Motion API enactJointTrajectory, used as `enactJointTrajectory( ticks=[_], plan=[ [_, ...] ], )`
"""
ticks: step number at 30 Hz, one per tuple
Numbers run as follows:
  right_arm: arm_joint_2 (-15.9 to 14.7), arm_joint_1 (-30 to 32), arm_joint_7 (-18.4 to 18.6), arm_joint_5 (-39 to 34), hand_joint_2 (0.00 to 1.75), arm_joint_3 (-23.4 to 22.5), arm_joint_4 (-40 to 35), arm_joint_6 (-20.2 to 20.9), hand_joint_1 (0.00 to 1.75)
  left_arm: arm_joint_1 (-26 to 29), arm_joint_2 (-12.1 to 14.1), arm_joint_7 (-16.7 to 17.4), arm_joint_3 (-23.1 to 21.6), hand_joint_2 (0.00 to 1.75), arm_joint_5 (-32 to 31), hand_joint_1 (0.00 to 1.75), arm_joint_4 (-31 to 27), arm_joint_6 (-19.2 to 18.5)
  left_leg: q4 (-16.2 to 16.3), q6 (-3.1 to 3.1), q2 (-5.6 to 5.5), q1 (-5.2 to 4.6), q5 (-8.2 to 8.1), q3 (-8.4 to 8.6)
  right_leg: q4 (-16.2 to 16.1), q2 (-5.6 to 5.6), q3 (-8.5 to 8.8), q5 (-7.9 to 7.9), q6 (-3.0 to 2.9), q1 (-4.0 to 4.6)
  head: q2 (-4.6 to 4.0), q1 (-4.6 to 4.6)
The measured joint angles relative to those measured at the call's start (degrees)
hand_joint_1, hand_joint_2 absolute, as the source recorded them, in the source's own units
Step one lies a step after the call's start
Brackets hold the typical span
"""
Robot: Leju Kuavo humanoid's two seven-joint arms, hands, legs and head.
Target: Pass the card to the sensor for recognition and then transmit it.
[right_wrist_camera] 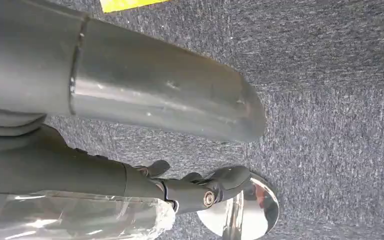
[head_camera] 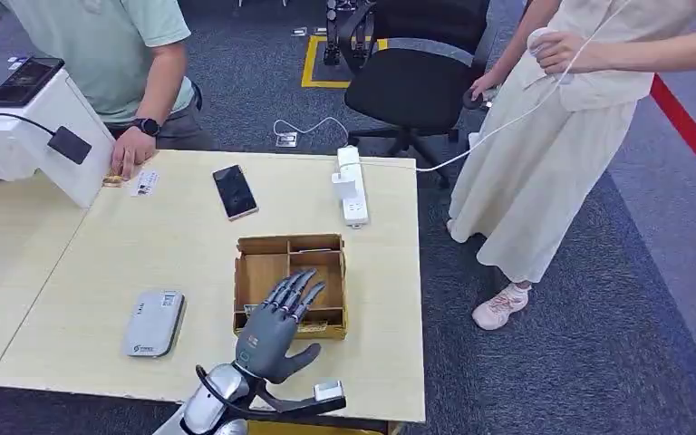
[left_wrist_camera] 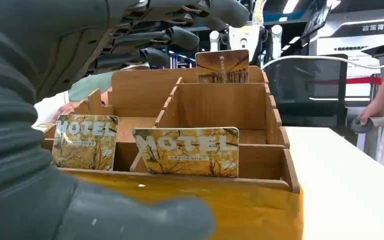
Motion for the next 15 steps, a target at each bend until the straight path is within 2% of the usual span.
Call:
enactJointTrajectory(
  ticks=[4, 15],
  plan=[
    [0.0, 0.0, 0.0, -0.2, 0.00, 0.0, 0.0, 0.0, 0.00, 0.0, 0.1, 0.0, 0.0, 1.75, 0.0, 1.75, 0.0, 1.0, 0.0, 0.00, 0.00, 0.00, 0.00, 0.00, 0.0, 0.00, 0.00, 0.00, 0.00, 0.00, 0.00, -0.02],
    [0.0, 0.0, 0.0, -0.5, 0.00, 0.3, 0.0, -0.1, 0.00, 0.0, 0.1, -0.9, 0.0, 1.75, -1.0, 1.75, 0.1, 0.7, 0.0, 0.00, 0.00, 0.00, 0.00, 0.00, 0.0, 0.00, 0.00, 0.00, 0.00, 0.00, 0.00, 0.00]
  ],
)
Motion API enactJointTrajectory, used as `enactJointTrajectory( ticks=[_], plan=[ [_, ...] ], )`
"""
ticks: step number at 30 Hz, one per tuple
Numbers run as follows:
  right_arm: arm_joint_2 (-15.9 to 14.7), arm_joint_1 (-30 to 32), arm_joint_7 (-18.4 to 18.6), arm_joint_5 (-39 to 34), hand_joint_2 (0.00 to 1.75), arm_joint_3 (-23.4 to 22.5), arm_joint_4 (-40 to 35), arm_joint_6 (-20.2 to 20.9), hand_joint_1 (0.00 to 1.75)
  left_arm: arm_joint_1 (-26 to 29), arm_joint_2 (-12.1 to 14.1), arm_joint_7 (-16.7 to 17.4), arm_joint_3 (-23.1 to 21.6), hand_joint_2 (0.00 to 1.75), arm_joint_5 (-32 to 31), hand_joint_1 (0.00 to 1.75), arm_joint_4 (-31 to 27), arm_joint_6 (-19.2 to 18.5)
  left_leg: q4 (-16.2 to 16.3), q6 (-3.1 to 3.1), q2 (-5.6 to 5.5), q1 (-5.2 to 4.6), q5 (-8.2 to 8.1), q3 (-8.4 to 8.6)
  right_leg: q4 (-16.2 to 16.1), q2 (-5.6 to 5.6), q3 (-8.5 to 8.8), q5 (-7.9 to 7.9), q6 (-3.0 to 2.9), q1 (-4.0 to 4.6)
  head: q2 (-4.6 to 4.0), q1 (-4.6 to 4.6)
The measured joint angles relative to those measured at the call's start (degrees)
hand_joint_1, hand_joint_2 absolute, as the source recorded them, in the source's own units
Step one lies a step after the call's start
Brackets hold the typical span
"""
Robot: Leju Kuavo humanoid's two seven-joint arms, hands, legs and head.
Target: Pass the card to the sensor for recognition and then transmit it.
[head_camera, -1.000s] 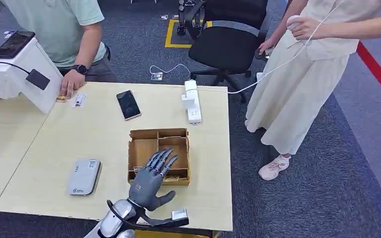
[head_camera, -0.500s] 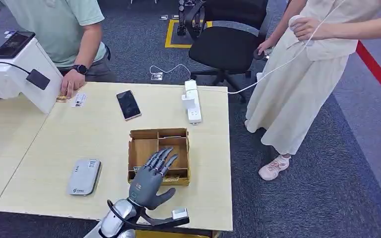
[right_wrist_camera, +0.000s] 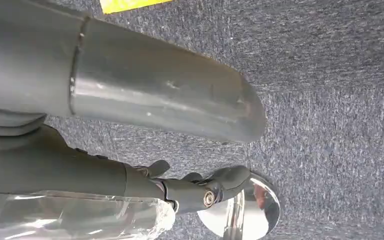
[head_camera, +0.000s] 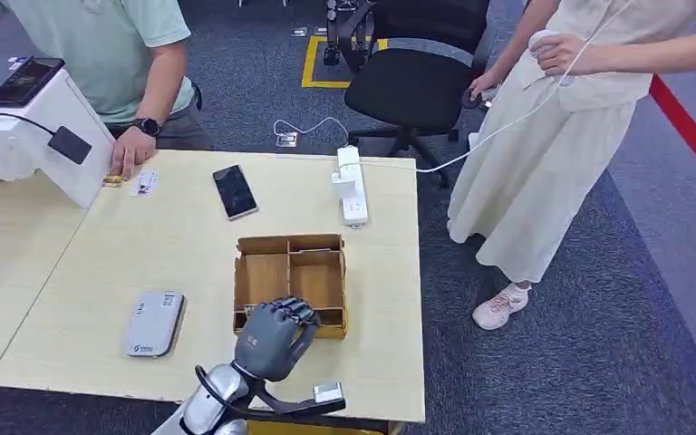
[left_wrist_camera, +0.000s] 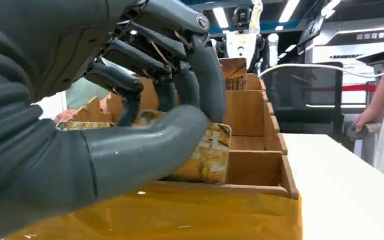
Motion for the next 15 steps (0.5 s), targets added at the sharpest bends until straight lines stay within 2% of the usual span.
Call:
enactJointTrajectory(
  ticks=[15],
  plan=[
    [0.0, 0.0, 0.4, -0.3, 0.00, 0.1, 0.0, -0.9, 0.00, 0.0, -0.1, -1.4, -1.4, 1.75, 1.6, 1.75, 0.1, -0.3, 0.0, 0.00, 0.00, 0.00, 0.00, 0.00, 0.0, 0.00, 0.00, 0.00, 0.00, 0.00, 0.00, 0.00]
  ],
)
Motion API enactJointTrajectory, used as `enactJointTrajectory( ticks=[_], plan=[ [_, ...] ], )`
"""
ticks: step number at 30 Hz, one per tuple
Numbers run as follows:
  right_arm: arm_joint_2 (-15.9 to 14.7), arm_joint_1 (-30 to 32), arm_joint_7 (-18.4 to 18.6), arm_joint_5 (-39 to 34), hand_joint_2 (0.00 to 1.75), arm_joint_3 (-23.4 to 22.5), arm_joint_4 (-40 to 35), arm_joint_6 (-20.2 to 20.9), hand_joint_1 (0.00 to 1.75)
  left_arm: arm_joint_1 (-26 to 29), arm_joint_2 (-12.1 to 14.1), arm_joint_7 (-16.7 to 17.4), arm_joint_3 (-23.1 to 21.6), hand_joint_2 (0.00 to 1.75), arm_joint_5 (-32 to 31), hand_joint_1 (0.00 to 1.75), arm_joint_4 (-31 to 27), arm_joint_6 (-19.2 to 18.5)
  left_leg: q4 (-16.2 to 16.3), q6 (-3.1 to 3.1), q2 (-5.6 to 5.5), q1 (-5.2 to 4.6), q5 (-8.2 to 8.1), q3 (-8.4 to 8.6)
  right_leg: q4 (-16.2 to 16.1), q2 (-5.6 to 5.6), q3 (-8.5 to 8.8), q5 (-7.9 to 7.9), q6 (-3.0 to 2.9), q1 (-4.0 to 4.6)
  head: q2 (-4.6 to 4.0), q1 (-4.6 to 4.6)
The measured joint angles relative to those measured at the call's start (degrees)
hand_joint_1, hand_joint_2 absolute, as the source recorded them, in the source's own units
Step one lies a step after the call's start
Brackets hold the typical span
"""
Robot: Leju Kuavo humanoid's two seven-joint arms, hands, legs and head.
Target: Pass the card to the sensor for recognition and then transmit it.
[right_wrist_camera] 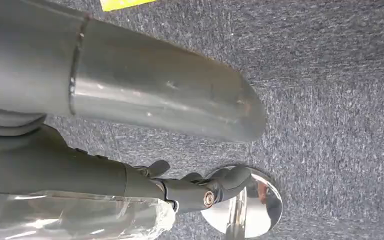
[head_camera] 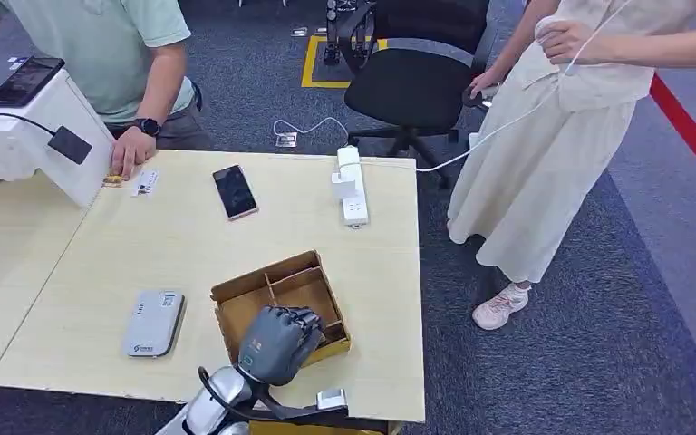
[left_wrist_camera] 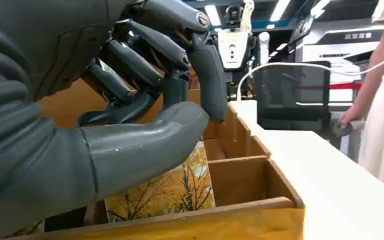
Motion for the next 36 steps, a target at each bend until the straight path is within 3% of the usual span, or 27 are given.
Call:
enactJointTrajectory(
  ticks=[9, 36],
  plan=[
    [-0.2, 0.2, 0.9, 0.0, 0.00, 0.0, 0.0, -1.0, 0.00, -0.1, 0.4, 0.0, 0.0, 1.75, 0.3, 1.75, -0.7, -0.2, 0.0, 0.00, 0.00, 0.00, 0.00, 0.00, 0.0, 0.00, 0.00, 0.00, 0.00, 0.00, 0.00, 0.00],
    [-0.6, 1.1, 2.7, 0.8, 0.00, 0.0, 0.0, -2.4, 0.00, -4.4, 3.9, 0.2, 1.5, 1.75, 6.8, 1.75, -15.4, -3.5, 0.0, 0.00, 0.00, 0.00, 0.00, 0.00, 0.0, 0.00, 0.00, 0.00, 0.00, 0.00, 0.00, 0.00]
  ],
)
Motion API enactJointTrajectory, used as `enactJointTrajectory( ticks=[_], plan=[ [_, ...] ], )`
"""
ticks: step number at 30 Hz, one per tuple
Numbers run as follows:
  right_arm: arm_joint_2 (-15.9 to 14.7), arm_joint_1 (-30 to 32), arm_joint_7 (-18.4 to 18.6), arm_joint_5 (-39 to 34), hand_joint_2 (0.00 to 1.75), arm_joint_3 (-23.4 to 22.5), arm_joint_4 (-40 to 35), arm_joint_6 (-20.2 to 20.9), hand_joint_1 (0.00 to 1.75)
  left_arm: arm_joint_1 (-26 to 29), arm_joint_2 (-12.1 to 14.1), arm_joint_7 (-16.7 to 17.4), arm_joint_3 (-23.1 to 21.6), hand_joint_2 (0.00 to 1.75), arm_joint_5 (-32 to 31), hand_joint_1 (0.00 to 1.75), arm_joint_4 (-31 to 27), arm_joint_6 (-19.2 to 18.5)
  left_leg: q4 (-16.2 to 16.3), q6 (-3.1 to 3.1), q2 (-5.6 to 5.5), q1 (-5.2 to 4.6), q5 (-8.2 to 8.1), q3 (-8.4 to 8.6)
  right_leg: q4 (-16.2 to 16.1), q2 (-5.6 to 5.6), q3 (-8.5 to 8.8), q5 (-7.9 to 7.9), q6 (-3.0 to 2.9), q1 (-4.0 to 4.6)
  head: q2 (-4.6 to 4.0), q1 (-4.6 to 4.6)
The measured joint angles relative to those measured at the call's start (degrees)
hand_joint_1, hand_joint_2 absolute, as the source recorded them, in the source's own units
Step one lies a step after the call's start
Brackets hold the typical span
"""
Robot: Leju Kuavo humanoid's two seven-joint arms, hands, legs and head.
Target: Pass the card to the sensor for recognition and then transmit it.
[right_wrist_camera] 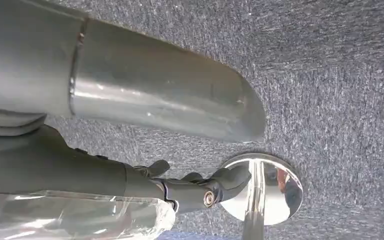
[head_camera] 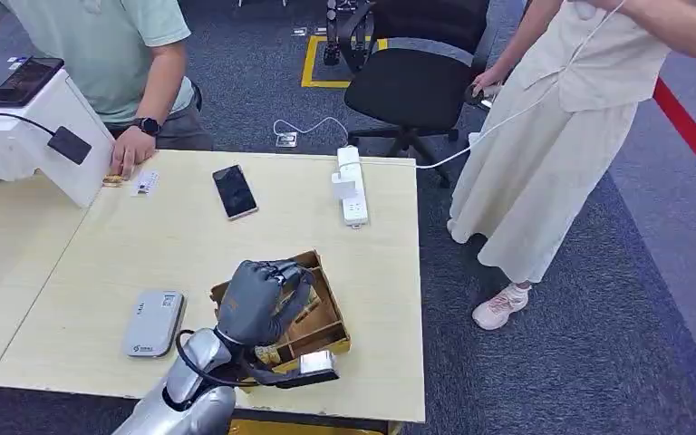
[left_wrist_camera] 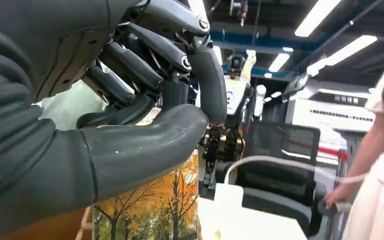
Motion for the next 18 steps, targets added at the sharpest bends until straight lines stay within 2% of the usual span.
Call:
enactJointTrajectory(
  ticks=[8, 12, 18],
  plan=[
    [0.0, -0.1, 0.2, 0.5, 0.00, 0.0, 0.0, -0.2, 0.00, -1.5, -0.3, 0.6, 1.4, 1.75, -1.0, 1.75, -1.2, 1.0, 0.0, 0.00, -0.01, 0.00, 0.00, 0.00, 0.0, -0.01, 0.00, 0.00, 0.00, 0.00, 0.00, 0.00],
    [0.0, -0.1, 0.2, 0.9, 0.00, 0.0, 0.0, -0.4, 0.00, -3.1, -1.7, 1.5, 2.3, 1.75, -2.6, 1.75, -0.2, 3.3, 0.0, 0.00, -0.01, 0.00, 0.00, 0.00, 0.0, -0.01, 0.00, 0.00, 0.00, 0.00, 0.00, 0.00],
    [0.0, -0.1, 0.2, 1.2, 0.00, 0.0, 0.0, -0.5, 0.00, -5.3, -3.1, 2.2, 3.5, 1.75, -3.0, 1.75, 2.1, 4.4, 0.0, 0.00, -0.01, 0.00, 0.00, 0.00, 0.0, -0.01, 0.00, 0.00, 0.00, 0.00, 0.00, 0.00]
  ],
)
